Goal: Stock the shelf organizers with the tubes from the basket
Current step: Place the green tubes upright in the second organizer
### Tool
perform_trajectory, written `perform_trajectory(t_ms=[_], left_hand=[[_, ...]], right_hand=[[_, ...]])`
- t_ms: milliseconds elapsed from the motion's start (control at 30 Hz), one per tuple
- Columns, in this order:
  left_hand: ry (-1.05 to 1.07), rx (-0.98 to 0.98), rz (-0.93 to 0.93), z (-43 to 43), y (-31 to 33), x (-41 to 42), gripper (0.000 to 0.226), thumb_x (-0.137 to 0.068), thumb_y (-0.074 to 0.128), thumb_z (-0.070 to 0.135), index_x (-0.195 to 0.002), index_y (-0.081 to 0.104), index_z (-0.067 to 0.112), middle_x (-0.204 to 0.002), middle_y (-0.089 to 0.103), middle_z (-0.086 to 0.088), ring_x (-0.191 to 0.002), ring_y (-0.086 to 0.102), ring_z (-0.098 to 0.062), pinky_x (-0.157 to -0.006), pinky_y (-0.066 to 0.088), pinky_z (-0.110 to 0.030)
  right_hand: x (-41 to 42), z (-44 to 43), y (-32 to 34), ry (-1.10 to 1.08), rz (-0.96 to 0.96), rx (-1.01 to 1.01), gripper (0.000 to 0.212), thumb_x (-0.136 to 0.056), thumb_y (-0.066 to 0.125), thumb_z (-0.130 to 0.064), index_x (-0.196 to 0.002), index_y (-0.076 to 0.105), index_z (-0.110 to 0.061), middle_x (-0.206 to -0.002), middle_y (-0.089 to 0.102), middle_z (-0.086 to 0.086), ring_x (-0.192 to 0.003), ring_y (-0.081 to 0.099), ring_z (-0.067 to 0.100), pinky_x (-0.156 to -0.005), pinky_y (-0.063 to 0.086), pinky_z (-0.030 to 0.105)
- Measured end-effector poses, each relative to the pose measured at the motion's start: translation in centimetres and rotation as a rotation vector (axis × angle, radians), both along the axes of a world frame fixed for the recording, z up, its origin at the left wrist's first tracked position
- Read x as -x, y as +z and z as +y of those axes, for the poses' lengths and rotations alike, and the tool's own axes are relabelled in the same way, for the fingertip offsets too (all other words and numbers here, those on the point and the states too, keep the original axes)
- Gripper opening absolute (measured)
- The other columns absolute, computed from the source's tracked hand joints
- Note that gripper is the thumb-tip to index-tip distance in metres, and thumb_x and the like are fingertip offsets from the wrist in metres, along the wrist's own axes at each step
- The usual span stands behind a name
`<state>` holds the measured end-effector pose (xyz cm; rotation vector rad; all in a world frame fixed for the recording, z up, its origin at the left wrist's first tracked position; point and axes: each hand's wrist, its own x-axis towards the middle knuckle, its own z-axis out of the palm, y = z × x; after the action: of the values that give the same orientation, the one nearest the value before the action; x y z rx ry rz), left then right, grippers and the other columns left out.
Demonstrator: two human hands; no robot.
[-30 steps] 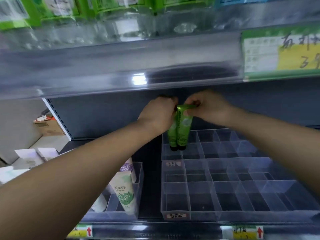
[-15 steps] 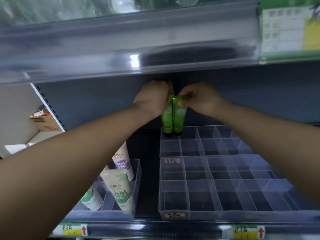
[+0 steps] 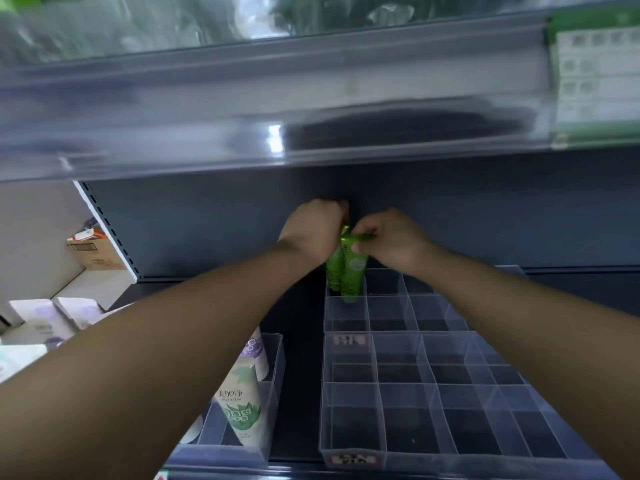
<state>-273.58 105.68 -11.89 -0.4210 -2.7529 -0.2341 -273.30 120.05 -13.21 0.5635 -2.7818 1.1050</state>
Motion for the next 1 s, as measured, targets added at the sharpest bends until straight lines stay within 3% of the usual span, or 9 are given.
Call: perform_trajectory(t_ms=[167,367,600,833,1000], left_hand=[[0.023,-0.018,-0.054,-0.5,-1.0,0.2,0.023,-0.086,0.048,0.005,-0.098,0.064,0.016,-0.105,0.066,-0.013,-0.094,0.062,-0.032,-0.081,0.051,-0.038],[0.03,0.006,-0.064,-0.4,-1.1,0.0,0.032,-0.086,0.048,-0.002,-0.111,0.059,0.014,-0.112,0.061,-0.013,-0.098,0.06,-0.032,-0.083,0.051,-0.041],[0.046,0.04,-0.038,-0.9,-1.1,-1.3,0.038,-0.083,0.045,-0.006,-0.115,0.056,0.01,-0.114,0.055,-0.015,-0.101,0.057,-0.035,-0.082,0.051,-0.041],[0.069,0.071,-0.034,-2.0,-0.8,-3.4,0.039,-0.088,0.048,0.007,-0.127,0.049,0.012,-0.124,0.051,-0.013,-0.114,0.048,-0.032,-0.088,0.046,-0.039],[0.083,0.15,-0.149,-1.7,0.3,-6.7,0.054,-0.086,0.052,0.024,-0.137,0.036,0.016,-0.135,0.043,-0.011,-0.124,0.04,-0.031,-0.099,0.037,-0.039]], right_hand=[[0.1,0.2,-1.2,-0.004,0.003,-0.071,0.016,-0.084,0.061,-0.006,-0.092,0.073,-0.014,-0.093,0.07,0.002,-0.08,0.059,0.01,-0.066,0.038,0.018],[0.1,0.3,-1.4,-0.038,0.01,-0.049,0.025,-0.085,0.055,-0.001,-0.101,0.07,-0.014,-0.105,0.068,0.006,-0.094,0.062,0.018,-0.079,0.047,0.023],[-0.8,0.1,-1.5,-0.084,0.045,-0.117,0.037,-0.085,0.056,-0.006,-0.121,0.058,-0.017,-0.121,0.06,0.006,-0.108,0.056,0.019,-0.081,0.036,0.016],[-4.1,-0.1,-0.7,-0.113,0.126,-0.251,0.046,-0.086,0.058,-0.02,-0.13,0.049,-0.018,-0.131,0.048,0.007,-0.115,0.051,0.03,-0.092,0.046,0.036],[-7.2,-0.3,0.0,-0.077,0.133,-0.425,0.056,-0.088,0.054,-0.029,-0.14,0.036,-0.021,-0.145,0.032,0.0,-0.129,0.033,0.026,-0.101,0.039,0.04]])
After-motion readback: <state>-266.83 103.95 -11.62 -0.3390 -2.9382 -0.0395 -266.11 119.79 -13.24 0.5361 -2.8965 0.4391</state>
